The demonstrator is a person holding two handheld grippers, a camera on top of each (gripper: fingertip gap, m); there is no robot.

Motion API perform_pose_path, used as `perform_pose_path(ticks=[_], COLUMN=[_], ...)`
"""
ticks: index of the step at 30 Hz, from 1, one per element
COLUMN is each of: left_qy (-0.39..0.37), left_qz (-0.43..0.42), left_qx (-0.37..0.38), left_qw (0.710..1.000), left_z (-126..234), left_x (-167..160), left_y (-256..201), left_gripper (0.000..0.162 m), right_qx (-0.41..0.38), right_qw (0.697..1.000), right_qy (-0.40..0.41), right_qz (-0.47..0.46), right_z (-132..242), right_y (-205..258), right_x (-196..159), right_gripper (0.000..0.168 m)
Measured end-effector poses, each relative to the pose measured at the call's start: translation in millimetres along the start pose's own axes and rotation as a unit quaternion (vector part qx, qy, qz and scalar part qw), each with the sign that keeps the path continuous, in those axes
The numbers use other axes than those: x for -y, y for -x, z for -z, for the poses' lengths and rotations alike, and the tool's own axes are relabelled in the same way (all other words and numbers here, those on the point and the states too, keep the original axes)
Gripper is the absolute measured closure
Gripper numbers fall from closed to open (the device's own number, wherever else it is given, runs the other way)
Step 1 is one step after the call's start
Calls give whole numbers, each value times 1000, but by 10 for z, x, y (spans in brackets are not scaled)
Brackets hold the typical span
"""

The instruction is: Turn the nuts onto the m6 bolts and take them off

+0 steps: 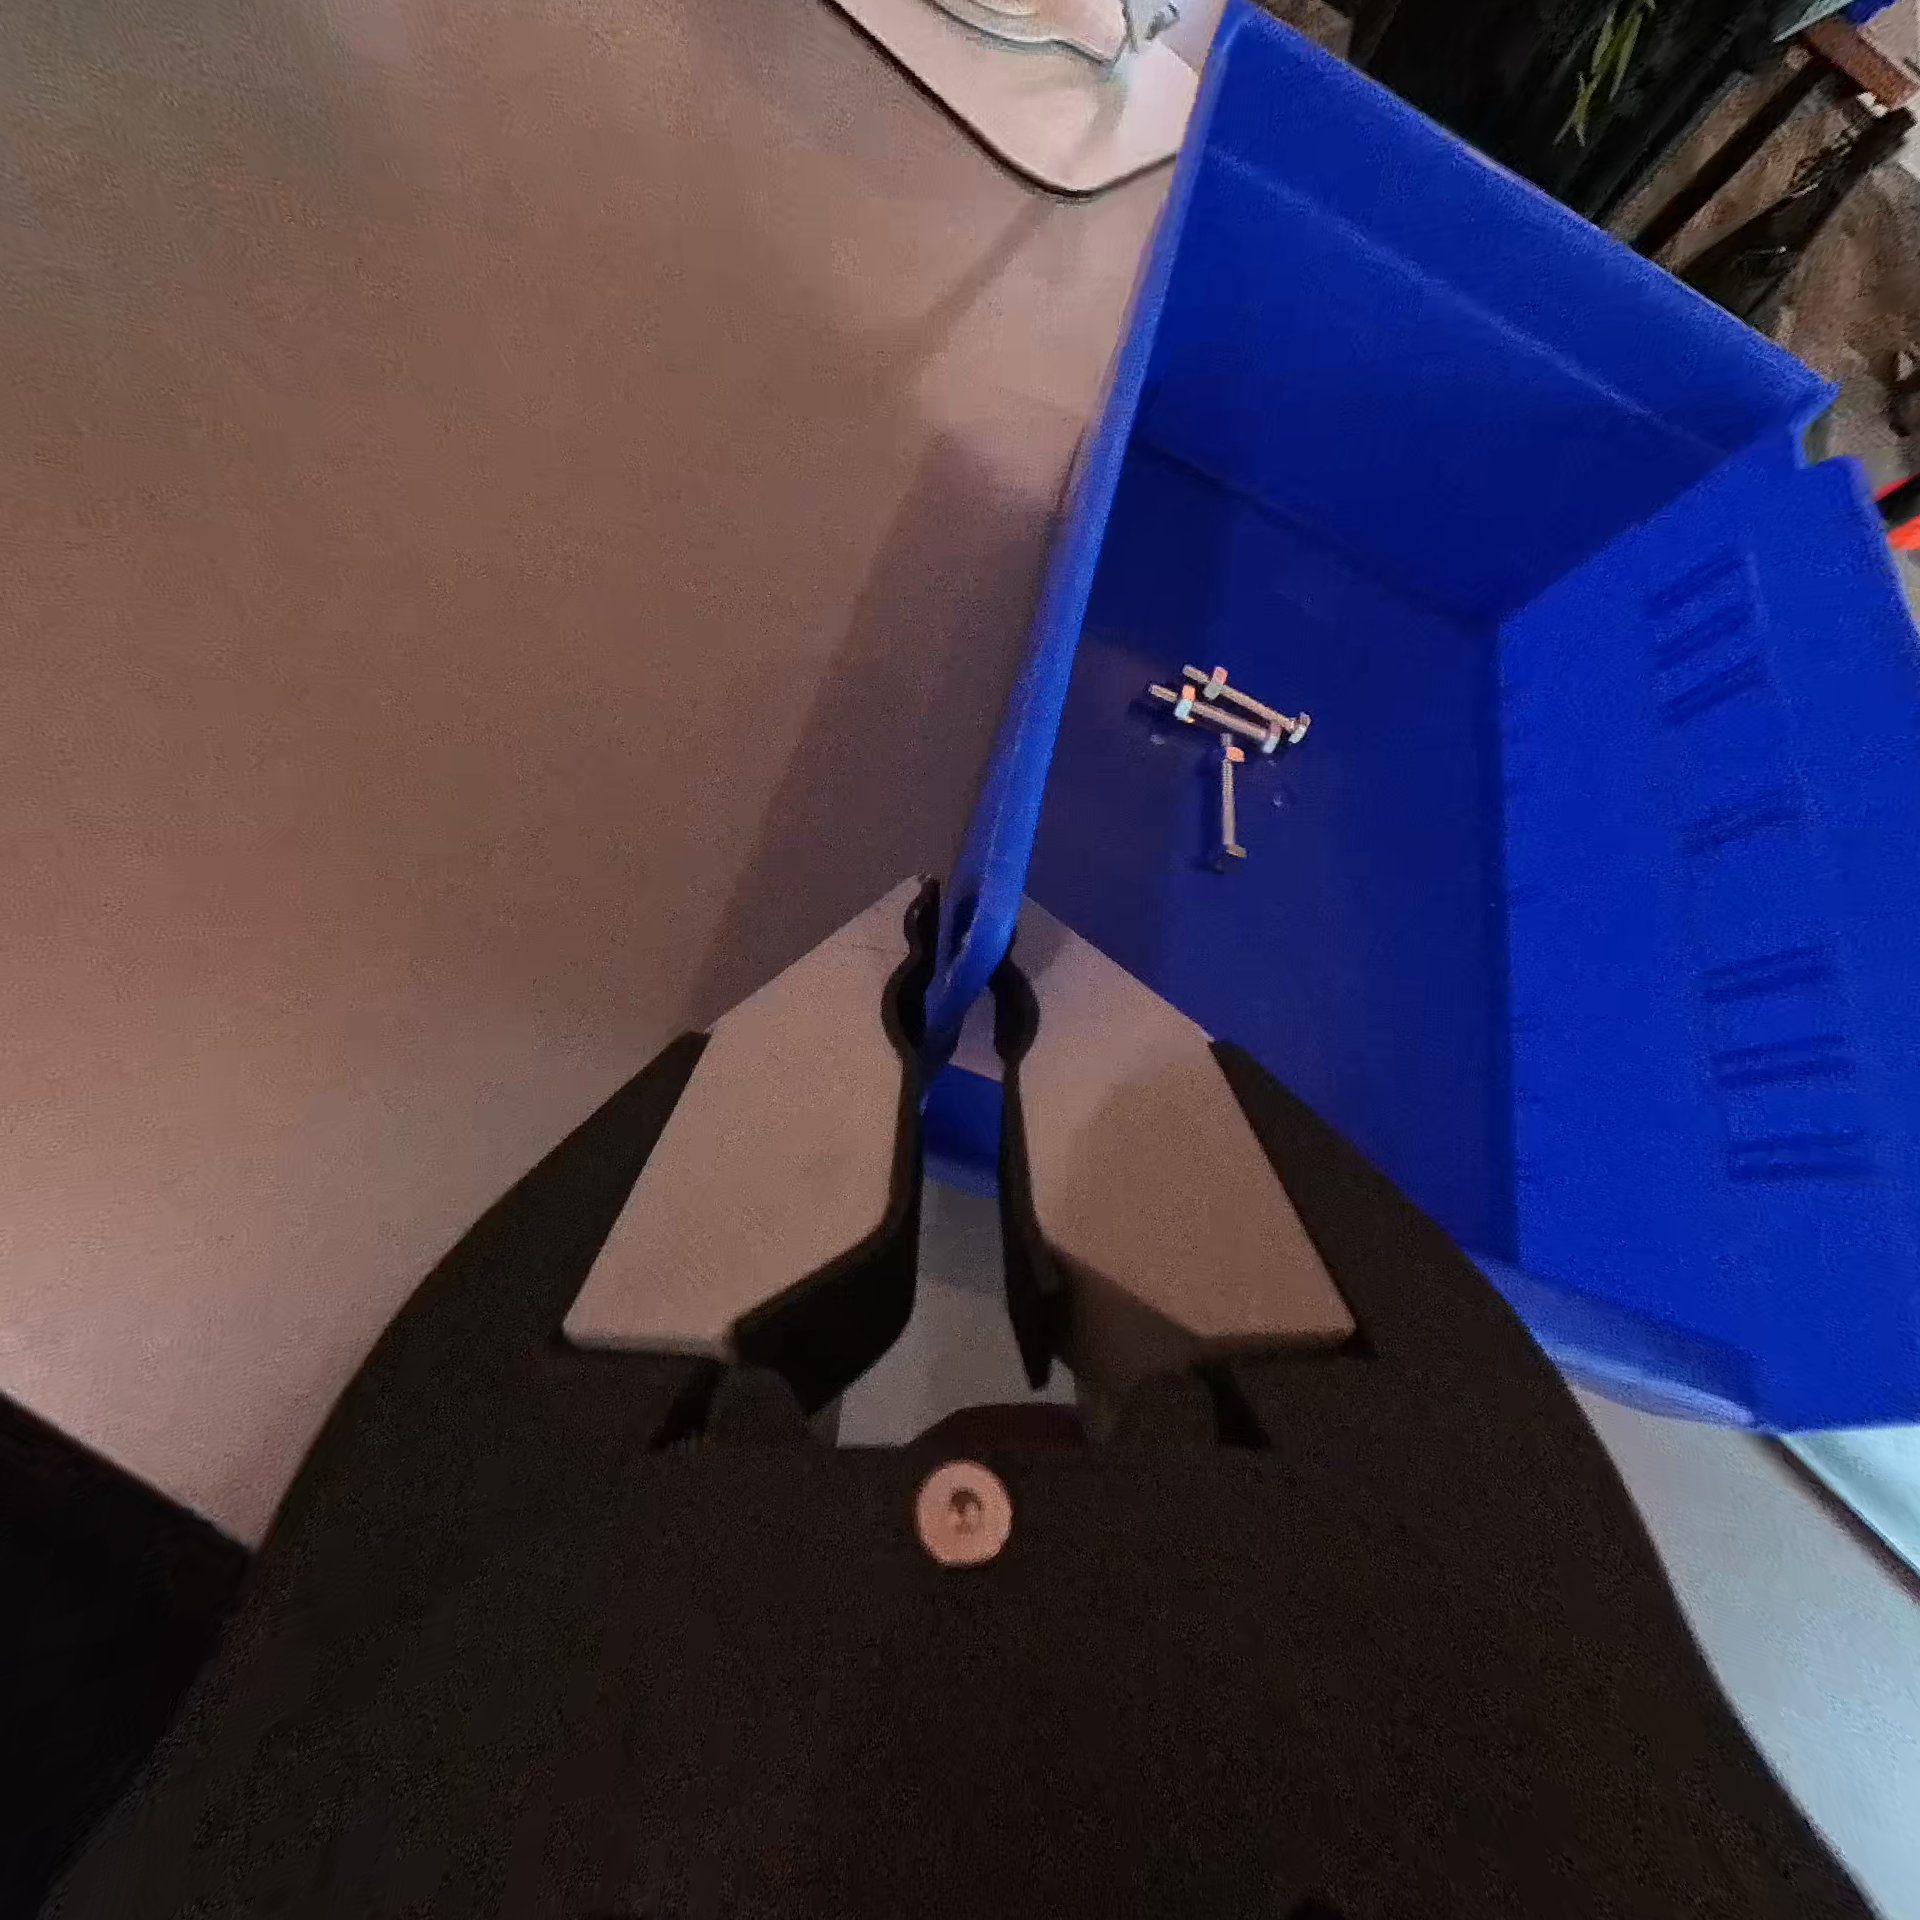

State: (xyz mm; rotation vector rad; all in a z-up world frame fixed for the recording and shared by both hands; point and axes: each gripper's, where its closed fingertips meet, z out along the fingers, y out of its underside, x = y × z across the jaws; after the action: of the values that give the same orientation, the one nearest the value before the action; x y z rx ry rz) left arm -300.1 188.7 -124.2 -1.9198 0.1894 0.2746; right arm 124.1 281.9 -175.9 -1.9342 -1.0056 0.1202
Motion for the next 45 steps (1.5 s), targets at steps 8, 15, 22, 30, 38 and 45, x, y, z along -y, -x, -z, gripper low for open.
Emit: perform_pose_path(ticks=[8,15,22,30,38,45], left_qy=[-94,-132,-109,-153,-220,-151], left_qz=[-10,13,20,-8,-112,-186], left_qx=[12,52,102,63,-73,-251], left_qw=[995,990,989,986,966,938], left_z=[701,1136,1402,1502,1322,845], left_x=[460,447,172,568,1600,1702], left_y=[184,538,907,493,-879,-2424], left_gripper=[159,159,159,160,159,159], right_qx=[88,161,231,238,144,71], right_qw=[995,984,966,956,982,991], right_qy=[-3,-37,-113,-165,-121,-96], right_qz=[47,65,29,38,1,-64], right_z=[-181,-807,-569,73,463,883], right_y=[1572,3163,3777,2834,1266,375], right_x=[723,1822,2591,2006,919,117], right_gripper=[153,138,127,117,116,115])
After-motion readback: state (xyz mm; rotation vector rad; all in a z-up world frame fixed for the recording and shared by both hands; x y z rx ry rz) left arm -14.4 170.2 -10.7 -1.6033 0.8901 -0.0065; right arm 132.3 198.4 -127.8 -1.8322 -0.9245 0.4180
